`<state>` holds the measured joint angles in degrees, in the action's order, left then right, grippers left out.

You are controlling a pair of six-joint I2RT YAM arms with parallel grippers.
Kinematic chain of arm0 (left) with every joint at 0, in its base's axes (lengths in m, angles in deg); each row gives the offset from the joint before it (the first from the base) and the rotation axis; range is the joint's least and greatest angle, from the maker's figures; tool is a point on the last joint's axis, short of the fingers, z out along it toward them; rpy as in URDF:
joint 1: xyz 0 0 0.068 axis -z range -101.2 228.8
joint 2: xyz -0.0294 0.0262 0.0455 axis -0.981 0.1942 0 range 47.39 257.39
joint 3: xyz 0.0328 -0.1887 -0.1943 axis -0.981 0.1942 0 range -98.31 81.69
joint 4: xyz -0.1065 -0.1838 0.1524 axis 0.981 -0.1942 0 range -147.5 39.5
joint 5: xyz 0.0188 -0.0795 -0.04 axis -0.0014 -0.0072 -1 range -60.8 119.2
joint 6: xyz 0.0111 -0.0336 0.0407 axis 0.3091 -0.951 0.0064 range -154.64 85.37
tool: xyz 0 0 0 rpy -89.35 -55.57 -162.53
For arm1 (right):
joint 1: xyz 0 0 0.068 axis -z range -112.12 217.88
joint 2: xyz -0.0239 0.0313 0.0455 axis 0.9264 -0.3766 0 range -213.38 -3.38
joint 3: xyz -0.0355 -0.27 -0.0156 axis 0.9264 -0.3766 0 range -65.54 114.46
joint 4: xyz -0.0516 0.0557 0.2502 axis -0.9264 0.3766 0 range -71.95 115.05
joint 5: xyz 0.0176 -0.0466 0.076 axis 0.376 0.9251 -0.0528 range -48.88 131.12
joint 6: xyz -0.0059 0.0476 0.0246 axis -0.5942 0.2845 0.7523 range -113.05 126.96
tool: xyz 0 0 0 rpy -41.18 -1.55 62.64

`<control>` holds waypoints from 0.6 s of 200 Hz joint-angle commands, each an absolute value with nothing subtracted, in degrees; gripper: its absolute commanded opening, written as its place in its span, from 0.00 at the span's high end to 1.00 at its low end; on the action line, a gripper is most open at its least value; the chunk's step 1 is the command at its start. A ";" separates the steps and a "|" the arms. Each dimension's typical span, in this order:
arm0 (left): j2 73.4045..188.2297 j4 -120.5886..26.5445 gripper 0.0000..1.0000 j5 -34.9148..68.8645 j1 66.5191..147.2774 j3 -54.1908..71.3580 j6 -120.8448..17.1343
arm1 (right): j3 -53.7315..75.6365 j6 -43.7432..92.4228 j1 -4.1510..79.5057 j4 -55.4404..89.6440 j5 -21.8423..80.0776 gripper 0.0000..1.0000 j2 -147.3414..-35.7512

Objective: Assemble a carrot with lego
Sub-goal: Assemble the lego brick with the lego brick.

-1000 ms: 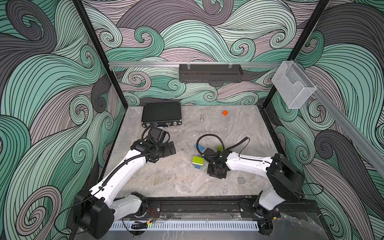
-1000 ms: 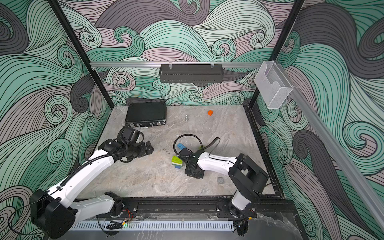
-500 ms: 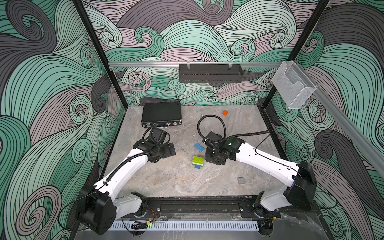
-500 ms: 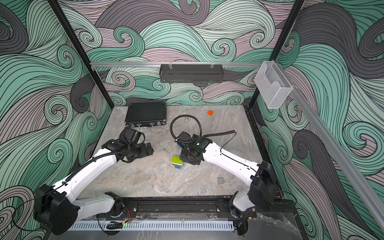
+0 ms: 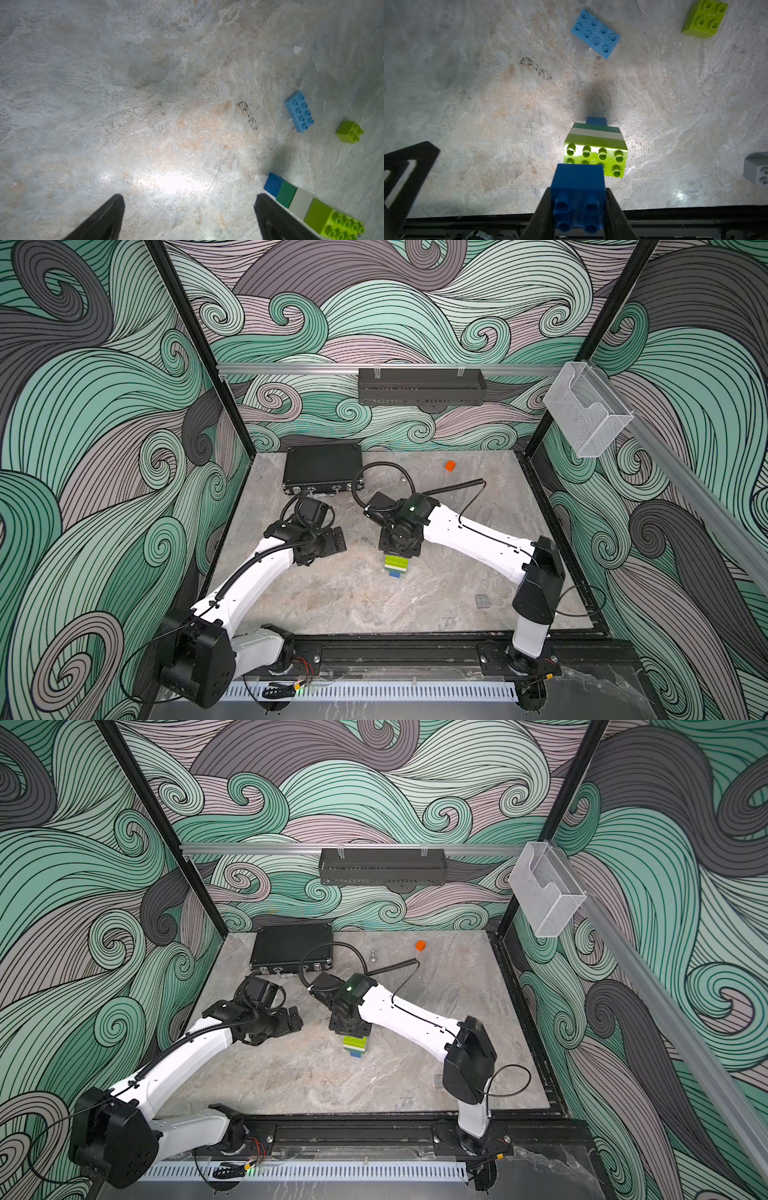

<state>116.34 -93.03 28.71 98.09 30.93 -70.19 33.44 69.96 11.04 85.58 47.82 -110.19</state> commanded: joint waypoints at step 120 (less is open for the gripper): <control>116.90 -92.21 0.01 27.97 96.60 32.16 -69.79 | 30.22 75.30 11.54 85.87 47.50 1.00 -111.40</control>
